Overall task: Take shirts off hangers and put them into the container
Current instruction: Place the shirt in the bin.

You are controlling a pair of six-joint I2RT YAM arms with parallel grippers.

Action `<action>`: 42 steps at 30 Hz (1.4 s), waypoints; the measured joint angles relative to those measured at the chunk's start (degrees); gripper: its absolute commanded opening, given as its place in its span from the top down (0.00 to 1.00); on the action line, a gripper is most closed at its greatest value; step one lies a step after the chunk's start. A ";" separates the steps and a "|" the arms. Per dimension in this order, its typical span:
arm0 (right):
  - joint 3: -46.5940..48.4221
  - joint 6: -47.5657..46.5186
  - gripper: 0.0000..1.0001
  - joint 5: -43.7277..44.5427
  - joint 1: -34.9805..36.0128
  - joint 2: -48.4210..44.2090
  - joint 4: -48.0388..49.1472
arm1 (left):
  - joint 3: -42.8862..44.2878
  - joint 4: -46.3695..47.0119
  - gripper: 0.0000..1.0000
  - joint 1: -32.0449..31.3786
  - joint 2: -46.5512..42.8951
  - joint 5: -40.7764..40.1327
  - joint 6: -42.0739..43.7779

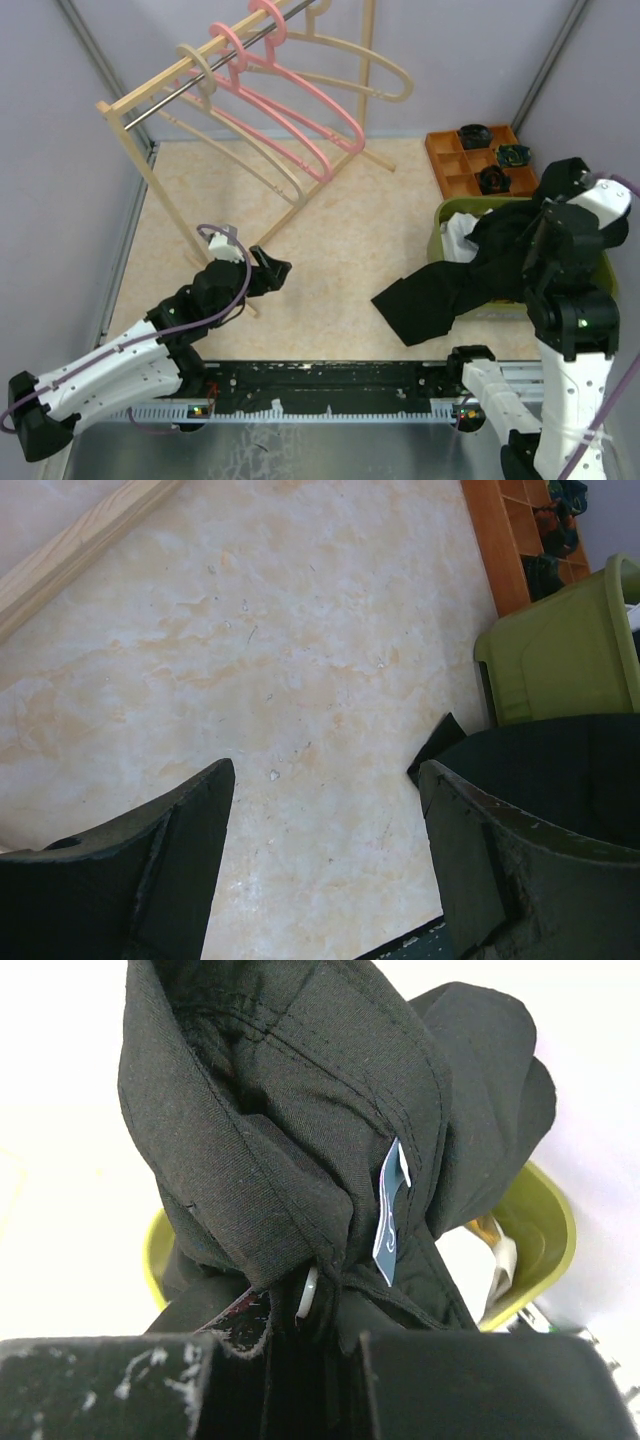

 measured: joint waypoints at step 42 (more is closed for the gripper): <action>-38.84 11.08 1.00 -26.53 13.00 23.71 26.86 | -0.04 -0.37 0.19 0.00 -2.10 -0.52 0.57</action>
